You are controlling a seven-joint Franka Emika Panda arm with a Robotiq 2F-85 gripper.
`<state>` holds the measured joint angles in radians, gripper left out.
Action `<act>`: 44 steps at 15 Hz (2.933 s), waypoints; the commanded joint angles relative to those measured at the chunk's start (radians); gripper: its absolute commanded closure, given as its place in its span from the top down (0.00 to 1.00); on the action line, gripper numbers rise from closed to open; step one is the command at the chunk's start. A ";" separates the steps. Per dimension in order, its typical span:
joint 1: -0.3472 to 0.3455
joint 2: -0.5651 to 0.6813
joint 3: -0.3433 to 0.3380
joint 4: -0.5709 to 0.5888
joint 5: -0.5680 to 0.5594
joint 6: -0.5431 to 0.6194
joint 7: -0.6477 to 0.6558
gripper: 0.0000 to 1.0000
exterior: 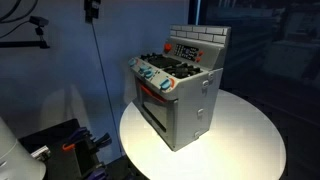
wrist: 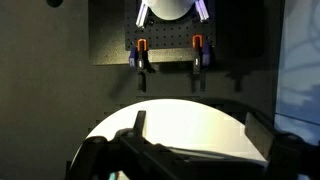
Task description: Press the top right orange button on the stove
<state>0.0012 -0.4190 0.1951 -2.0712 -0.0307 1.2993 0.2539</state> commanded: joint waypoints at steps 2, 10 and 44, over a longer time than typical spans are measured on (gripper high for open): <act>0.023 0.003 -0.017 0.004 -0.005 -0.003 0.008 1.00; 0.003 0.016 -0.041 0.036 -0.020 0.033 0.019 1.00; -0.115 0.319 -0.255 0.169 -0.055 0.604 0.039 1.00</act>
<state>-0.1228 -0.1009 -0.0514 -1.9045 -0.0848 1.9061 0.2926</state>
